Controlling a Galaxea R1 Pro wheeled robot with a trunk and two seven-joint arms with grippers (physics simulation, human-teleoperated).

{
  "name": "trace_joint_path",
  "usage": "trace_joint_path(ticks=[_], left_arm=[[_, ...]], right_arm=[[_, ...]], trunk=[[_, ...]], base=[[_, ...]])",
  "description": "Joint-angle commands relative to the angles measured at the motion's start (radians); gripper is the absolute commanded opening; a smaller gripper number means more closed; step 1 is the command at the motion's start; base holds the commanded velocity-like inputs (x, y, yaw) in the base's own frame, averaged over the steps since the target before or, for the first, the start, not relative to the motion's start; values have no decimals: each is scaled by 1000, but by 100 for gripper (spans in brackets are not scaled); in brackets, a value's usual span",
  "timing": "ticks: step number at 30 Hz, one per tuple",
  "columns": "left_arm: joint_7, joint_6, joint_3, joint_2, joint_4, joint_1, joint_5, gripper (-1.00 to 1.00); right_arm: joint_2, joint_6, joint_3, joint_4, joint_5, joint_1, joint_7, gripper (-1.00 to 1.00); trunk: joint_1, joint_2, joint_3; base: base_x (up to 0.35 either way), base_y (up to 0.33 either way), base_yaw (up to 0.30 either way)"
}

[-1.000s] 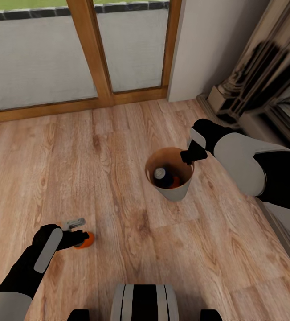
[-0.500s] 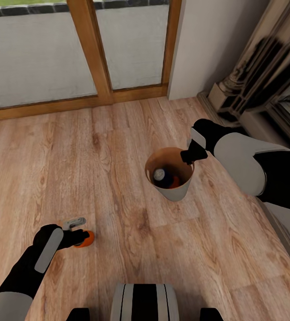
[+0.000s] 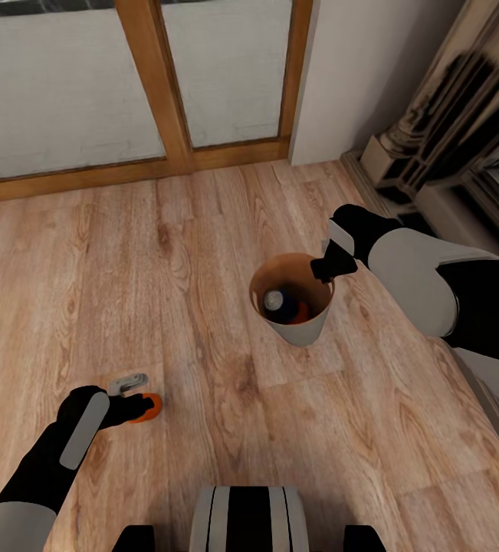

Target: Put the three can of soda from the living room inside the tash can in the kitchen.

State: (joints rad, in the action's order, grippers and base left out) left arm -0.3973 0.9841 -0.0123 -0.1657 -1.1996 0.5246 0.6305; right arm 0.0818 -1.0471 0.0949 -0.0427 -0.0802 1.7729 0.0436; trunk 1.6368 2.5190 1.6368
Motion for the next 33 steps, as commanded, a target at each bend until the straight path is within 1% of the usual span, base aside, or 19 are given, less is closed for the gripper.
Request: trace_joint_path(ticks=[1,9,10,33], left_arm=[[0,0,0,0,0,0,0,100],[0,-5,0,0,-1,0,0,100],[0,-9,0,0,-2,0,0,-100],[0,-16,-2,0,-8,0,-3,-100]], right_arm=[[0,0,-7,0,14,0,3,-100],[0,0,-7,0,14,0,3,-100],[0,0,-7,0,14,0,3,-100],[0,0,-7,0,14,-3,3,-100]], trunk=[[0,0,0],[0,0,0],[0,0,0],[0,0,0]], base=[[0,0,0],[0,0,0],[0,0,0],[0,0,0]])
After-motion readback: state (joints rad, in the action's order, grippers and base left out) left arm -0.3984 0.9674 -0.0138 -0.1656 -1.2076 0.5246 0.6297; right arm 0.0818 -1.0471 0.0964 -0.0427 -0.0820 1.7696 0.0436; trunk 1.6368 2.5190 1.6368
